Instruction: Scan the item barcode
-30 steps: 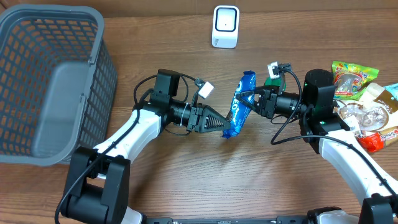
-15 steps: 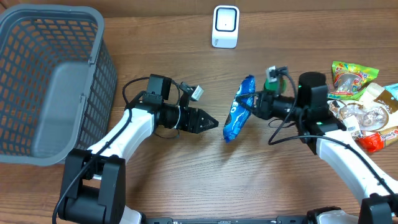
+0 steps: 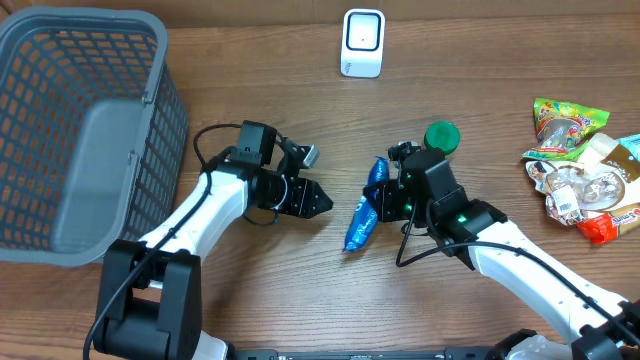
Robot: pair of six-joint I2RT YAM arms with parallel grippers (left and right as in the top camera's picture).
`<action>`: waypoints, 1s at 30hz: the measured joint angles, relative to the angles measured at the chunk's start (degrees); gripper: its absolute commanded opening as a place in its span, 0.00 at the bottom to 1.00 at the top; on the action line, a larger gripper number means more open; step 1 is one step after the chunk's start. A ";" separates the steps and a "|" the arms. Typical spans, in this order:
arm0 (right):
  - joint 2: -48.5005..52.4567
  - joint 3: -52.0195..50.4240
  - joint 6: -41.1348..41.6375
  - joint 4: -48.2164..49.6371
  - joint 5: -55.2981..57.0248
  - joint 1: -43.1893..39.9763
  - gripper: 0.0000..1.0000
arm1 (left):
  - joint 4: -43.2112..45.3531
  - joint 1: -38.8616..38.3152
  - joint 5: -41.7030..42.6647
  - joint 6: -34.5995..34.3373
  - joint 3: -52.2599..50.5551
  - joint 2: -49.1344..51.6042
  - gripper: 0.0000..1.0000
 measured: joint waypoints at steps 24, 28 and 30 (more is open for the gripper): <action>18.21 8.79 1.31 -4.24 8.96 0.61 1.00 | -12.76 -4.48 -15.45 2.95 16.26 0.00 0.42; 18.21 10.05 1.27 -3.78 8.09 0.61 1.00 | -13.42 -4.48 -15.47 2.95 16.26 0.00 0.41; 18.21 10.45 1.29 -3.80 7.06 0.61 1.00 | -13.73 -4.48 -15.50 2.95 16.26 0.00 0.41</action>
